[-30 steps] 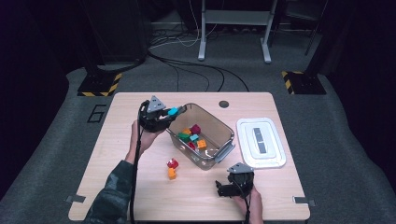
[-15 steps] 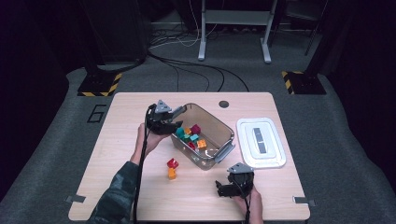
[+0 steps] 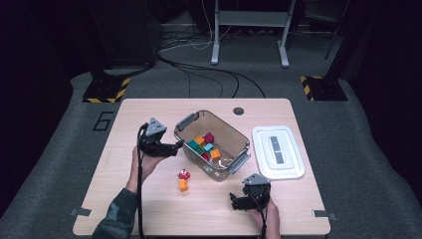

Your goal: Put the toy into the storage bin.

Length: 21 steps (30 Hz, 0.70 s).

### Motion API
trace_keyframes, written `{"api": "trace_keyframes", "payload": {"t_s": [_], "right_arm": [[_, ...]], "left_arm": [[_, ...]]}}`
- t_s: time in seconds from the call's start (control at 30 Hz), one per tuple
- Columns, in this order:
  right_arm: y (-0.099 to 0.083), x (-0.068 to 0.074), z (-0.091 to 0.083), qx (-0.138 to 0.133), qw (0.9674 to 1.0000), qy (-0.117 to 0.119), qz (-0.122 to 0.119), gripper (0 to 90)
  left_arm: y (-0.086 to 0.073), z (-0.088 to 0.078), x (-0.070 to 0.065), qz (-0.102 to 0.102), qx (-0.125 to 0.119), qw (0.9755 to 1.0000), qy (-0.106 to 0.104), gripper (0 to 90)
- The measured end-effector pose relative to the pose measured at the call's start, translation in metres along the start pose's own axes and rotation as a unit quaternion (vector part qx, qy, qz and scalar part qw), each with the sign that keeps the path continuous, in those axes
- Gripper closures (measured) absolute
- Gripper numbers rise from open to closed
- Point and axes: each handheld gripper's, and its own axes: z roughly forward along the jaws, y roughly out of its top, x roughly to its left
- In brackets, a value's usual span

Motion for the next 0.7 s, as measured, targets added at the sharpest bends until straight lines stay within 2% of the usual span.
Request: {"api": "trace_keyframes", "payload": {"t_s": [0.17,0.4,0.57,0.7], "right_arm": [[0.000,0.000,0.000,0.000,1.0000,0.001,0.000,0.9],[0.000,0.000,0.000,0.000,1.0000,0.000,0.000,0.9],[0.000,0.000,0.000,0.000,1.0000,0.000,0.000,0.9],[0.000,0.000,0.000,0.000,1.0000,0.001,0.001,0.9]], "left_arm": [[-0.019,-0.007,-0.003,-0.012,0.000,0.9999,0.003,13.0],[-0.046,-0.009,-0.012,-0.021,0.018,0.9996,-0.008,8.8],[-0.063,-0.008,-0.020,-0.032,0.019,0.9993,-0.009,7.3],[-0.078,-0.005,-0.033,-0.036,0.025,0.9990,-0.014,6.2]]}}
